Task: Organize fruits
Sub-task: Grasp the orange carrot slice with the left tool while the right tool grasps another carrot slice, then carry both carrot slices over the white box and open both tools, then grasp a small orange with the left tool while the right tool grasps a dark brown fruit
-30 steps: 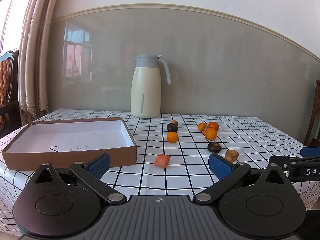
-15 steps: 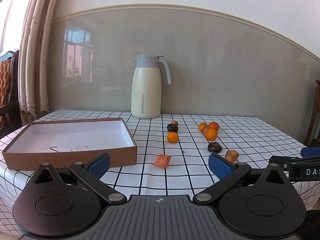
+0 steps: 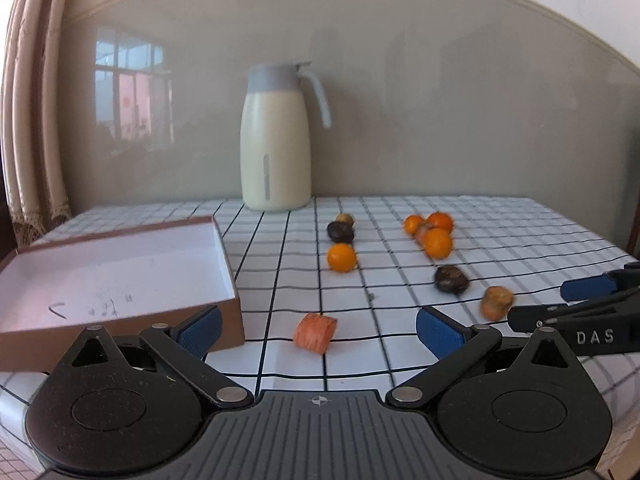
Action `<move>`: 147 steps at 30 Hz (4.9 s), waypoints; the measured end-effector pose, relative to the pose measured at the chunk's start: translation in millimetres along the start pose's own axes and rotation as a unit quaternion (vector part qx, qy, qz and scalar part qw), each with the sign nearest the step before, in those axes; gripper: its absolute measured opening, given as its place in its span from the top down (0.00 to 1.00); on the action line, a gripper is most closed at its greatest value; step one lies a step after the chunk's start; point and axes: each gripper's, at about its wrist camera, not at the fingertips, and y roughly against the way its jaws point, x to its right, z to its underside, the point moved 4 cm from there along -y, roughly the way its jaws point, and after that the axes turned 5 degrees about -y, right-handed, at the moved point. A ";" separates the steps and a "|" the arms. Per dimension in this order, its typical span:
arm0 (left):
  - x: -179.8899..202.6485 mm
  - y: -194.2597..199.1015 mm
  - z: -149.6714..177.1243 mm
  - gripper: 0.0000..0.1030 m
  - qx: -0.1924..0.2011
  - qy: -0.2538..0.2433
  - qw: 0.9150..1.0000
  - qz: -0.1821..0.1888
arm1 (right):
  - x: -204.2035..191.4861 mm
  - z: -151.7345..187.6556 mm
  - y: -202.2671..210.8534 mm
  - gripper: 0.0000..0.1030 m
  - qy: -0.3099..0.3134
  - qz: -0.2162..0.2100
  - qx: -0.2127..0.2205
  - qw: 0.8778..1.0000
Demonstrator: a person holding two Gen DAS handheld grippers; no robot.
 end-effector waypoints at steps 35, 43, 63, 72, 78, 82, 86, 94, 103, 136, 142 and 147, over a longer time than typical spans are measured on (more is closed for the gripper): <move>8.9 -60.3 8.1 0.70 -0.053 -0.010 0.998 0.032 | -5.3 -4.3 -51.4 0.75 -0.002 0.015 0.001 1.000; 16.6 -57.9 13.6 0.69 -0.058 -0.032 0.997 0.029 | -12.3 -1.4 -47.9 0.75 0.007 0.013 -0.001 1.000; -34.7 -7.1 -16.3 0.76 0.010 0.011 1.000 -0.006 | -51.7 -29.5 -21.2 0.75 0.000 -0.042 0.057 0.998; -108.6 17.0 -19.1 0.76 0.021 0.043 0.997 -0.068 | -130.4 -50.6 -18.2 0.75 0.040 -0.121 0.081 0.989; -164.6 22.5 -12.7 0.76 0.013 0.064 0.990 -0.124 | -178.0 -60.8 -21.7 0.75 0.062 -0.164 0.089 0.981; -198.3 18.5 -4.2 0.76 -0.002 0.084 0.984 -0.155 | -205.2 -65.0 -35.7 0.75 0.071 -0.182 0.083 0.977; -218.6 9.5 4.2 0.76 -0.015 0.094 0.980 -0.176 | -223.4 -65.0 -46.4 0.75 0.074 -0.196 0.076 0.975; -237.1 -2.6 11.0 0.76 -0.028 0.104 0.974 -0.202 | -237.2 -69.2 -65.4 0.75 0.067 -0.211 0.065 0.973; -220.8 3.9 5.2 0.06 0.001 0.099 0.974 -0.201 | -221.6 -72.3 -55.0 0.18 0.054 -0.167 0.141 0.974; -108.6 13.0 -31.4 0.00 0.051 0.043 0.994 -0.092 | -81.0 -43.0 0.5 0.33 0.025 -0.032 0.120 0.992; -68.5 5.2 -34.1 0.00 0.058 0.019 0.997 -0.042 | -54.7 -34.3 -17.0 0.38 0.016 0.001 0.096 0.995; -38.0 -8.4 -31.6 0.00 0.046 0.001 0.999 -0.014 | -37.1 -27.8 -32.7 0.43 0.009 0.019 0.077 0.997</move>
